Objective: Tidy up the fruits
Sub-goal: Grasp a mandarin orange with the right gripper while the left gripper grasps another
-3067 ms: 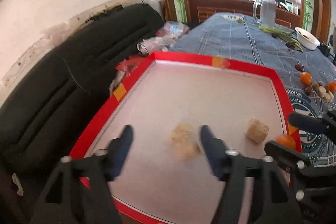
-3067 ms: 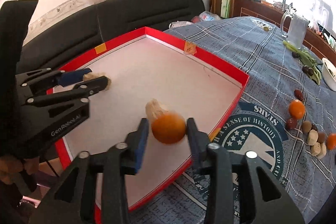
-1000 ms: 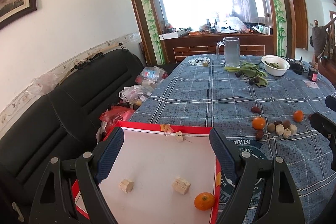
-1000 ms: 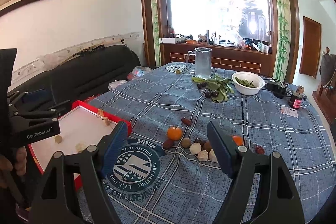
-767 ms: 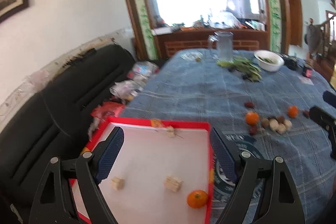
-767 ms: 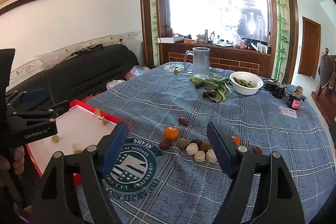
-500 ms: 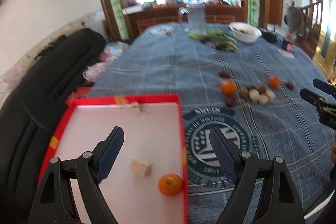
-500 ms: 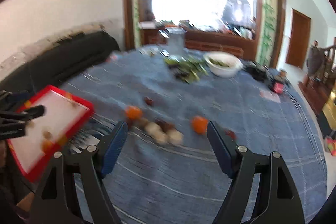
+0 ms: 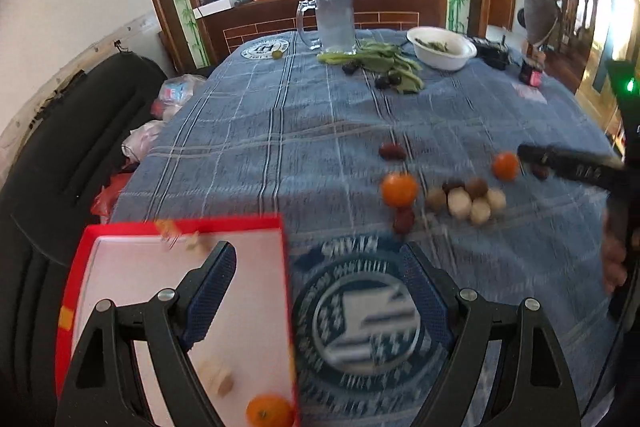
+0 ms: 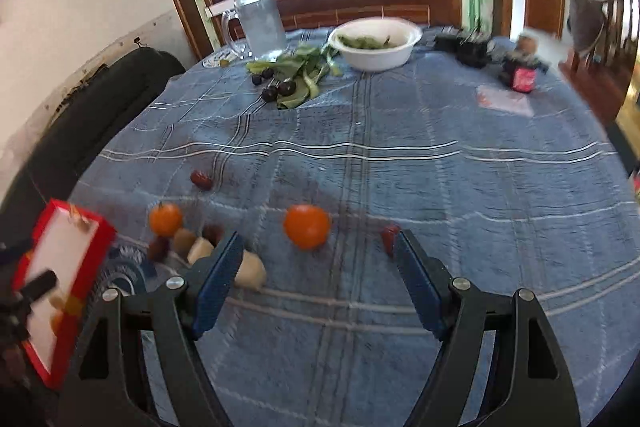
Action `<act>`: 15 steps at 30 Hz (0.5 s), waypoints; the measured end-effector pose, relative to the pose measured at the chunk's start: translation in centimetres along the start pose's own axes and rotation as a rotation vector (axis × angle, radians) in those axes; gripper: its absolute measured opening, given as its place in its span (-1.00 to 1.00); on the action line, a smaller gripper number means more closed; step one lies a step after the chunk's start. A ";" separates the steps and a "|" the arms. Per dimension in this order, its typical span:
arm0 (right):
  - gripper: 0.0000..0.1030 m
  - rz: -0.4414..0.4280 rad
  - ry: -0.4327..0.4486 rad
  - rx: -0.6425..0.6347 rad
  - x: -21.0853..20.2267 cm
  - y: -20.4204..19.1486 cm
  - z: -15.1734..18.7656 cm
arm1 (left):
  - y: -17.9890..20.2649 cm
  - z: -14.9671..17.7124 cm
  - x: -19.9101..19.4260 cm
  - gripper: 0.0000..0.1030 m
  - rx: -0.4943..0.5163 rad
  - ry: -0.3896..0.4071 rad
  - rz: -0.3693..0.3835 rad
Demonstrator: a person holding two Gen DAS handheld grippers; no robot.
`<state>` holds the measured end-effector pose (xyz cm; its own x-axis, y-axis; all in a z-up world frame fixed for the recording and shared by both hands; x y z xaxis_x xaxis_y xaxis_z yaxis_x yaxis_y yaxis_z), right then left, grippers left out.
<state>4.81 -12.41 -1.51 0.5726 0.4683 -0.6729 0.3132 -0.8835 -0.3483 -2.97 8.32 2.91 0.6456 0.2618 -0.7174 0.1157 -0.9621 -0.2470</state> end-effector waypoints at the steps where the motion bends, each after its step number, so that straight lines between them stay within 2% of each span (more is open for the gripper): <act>1: 0.40 0.005 -0.010 0.009 0.7 0.0 -0.3 | 0.3 -0.6 0.8 0.62 -0.007 -0.009 -0.013; 3: 0.31 0.010 -0.025 0.030 1.7 0.0 -0.4 | 1.1 -1.2 2.1 0.62 -0.003 -0.021 -0.010; 6: 0.28 0.005 -0.026 0.061 2.7 0.7 0.1 | 3.1 -1.8 4.1 0.62 0.022 -0.048 -0.012; 10: 0.28 0.001 0.011 -0.004 2.8 1.0 0.3 | 5.2 -2.3 5.8 0.62 0.069 -0.050 -0.016; 15: 0.28 -0.005 -0.011 -0.038 3.5 0.9 0.4 | 7.0 -2.2 7.2 0.62 0.091 -0.071 0.023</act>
<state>6.74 -11.55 -4.42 0.5626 0.4721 -0.6787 0.3442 -0.8801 -0.3269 4.14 3.29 -2.56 0.5918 0.2477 -0.7671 0.0306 -0.9578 -0.2857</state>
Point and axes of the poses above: each gripper's, at about its wrist camera, not at the fingertips, and x roughly the way its jaws point, y to its right, z to its underside, the point moved 8 cm from there along x, roughly the way its jaws point, and after that the axes turned 10 degrees about -z, right-handed, at the moved point
